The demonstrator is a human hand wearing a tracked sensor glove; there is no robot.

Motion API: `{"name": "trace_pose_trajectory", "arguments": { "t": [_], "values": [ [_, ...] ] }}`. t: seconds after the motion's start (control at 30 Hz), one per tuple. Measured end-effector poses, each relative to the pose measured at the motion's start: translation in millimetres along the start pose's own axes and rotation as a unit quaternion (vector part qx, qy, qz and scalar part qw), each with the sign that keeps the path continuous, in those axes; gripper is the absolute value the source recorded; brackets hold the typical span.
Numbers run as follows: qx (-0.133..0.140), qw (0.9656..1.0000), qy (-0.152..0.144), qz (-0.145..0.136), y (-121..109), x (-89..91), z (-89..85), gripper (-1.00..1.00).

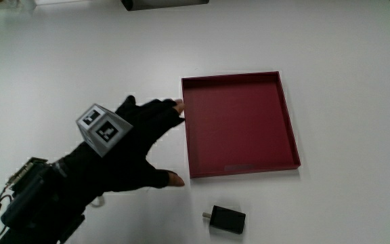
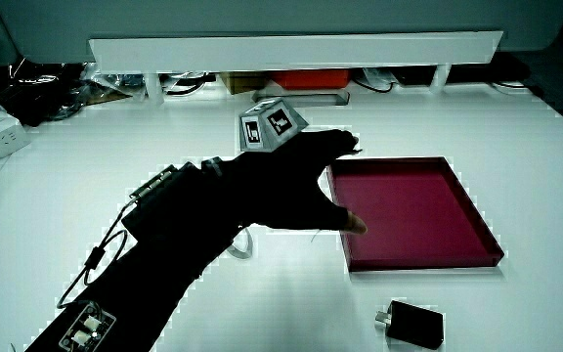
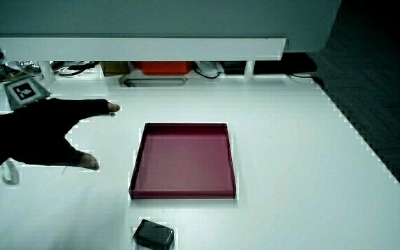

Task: Pick charger from desk

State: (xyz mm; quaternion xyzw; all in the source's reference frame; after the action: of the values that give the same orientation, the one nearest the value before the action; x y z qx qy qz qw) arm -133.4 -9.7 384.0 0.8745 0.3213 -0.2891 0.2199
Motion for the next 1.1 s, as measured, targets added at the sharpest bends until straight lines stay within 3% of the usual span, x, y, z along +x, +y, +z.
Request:
{"name": "trace_pose_trajectory", "arguments": {
  "t": [0.07, 0.2, 0.23, 0.27, 0.3, 0.33, 0.4, 0.53, 0.57, 0.6, 0.63, 0.67, 0.83, 0.93, 1.03, 1.1],
  "values": [
    [-0.008, 1.0, -0.003, -0.003, 1.7, 3.7, -9.0, 0.0],
    [-0.027, 0.9984, -0.049, 0.0, 4.5, 5.1, -30.3, 0.0],
    [-0.03, 0.9992, -0.022, -0.013, 5.4, 9.6, -31.1, 0.0],
    [-0.03, 0.9981, -0.051, -0.017, 6.4, 8.0, -38.4, 0.0],
    [-0.036, 0.9988, -0.03, -0.012, 7.0, 10.6, -41.0, 0.0],
    [-0.046, 0.9977, -0.05, -0.006, 7.5, 8.7, -48.4, 0.0],
    [-0.052, 0.9977, -0.043, -0.004, 8.2, 10.8, -57.2, 0.0],
    [-0.08, 0.9951, -0.057, 0.001, 10.5, 14.1, -75.4, 0.0],
    [-0.082, 0.9949, -0.058, -0.01, 10.9, 14.0, -79.9, 0.0],
    [-0.087, 0.9947, -0.055, 0.0, 10.3, 15.4, -82.5, 0.0],
    [-0.088, 0.9937, -0.069, -0.005, 10.4, 15.1, -87.0, 0.0],
    [-0.088, 0.9944, -0.058, -0.01, 10.9, 16.2, -89.8, 0.0],
    [-0.104, 0.9922, -0.068, -0.016, 13.1, 20.4, -108.3, 0.0],
    [-0.116, 0.992, -0.048, -0.014, 12.7, 27.8, -115.5, 0.0],
    [-0.12, 0.9905, -0.063, -0.022, 14.1, 29.5, -129.5, 0.0],
    [-0.125, 0.9905, -0.053, -0.018, 14.4, 34.3, -131.6, 0.0]
  ]
}}
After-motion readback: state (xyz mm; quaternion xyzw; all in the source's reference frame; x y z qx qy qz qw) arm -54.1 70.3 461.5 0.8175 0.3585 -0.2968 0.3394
